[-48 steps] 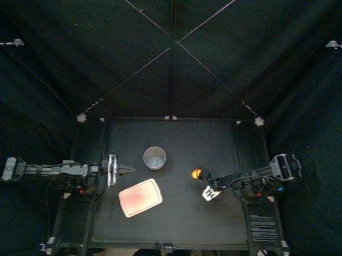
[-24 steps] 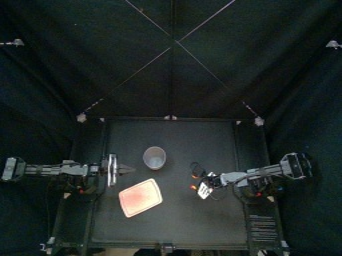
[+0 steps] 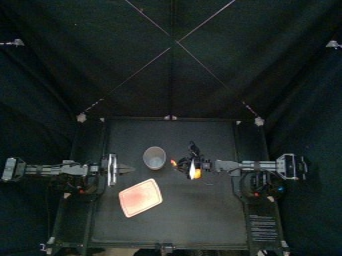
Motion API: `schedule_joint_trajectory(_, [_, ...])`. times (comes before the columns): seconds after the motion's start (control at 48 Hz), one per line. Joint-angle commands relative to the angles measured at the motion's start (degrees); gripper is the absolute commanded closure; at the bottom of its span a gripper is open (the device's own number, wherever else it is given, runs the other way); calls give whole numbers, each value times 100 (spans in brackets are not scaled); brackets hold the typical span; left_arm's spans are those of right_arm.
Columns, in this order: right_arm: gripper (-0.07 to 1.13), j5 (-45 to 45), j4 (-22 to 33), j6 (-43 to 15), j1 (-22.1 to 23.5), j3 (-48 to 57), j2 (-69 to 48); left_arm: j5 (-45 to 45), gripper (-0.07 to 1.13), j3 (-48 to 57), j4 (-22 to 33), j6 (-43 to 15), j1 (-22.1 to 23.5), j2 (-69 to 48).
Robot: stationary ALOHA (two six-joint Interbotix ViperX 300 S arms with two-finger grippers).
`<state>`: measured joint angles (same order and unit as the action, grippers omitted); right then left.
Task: Pick the shrimp then place it in the grey bowl
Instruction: Place shrimp in the grey bowl
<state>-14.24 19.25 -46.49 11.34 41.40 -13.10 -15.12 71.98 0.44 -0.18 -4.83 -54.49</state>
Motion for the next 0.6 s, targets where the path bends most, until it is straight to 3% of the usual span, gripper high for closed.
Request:
schedule_joint_trajectory(0.021, [47, -949, 9, 18, 220, -211, 272, -44, 106, -70, -18, -9, -44, 26])
schedule_joint_trajectory(0.125, [47, -1485, 62, 18, 334, -422, 773, -53, 106, -79, -9, -9, -53, 18])
schedule_joint_trajectory(0.333, [45, -1521, 387, 18, 369, -1028, 1608, -44, 106, -62, -18, -18, -62, 26])
schedule_joint_trajectory(0.604, [44, -809, 677, 18, 510, -1688, 2136, -53, 106, -9, -53, -18, -79, 26])
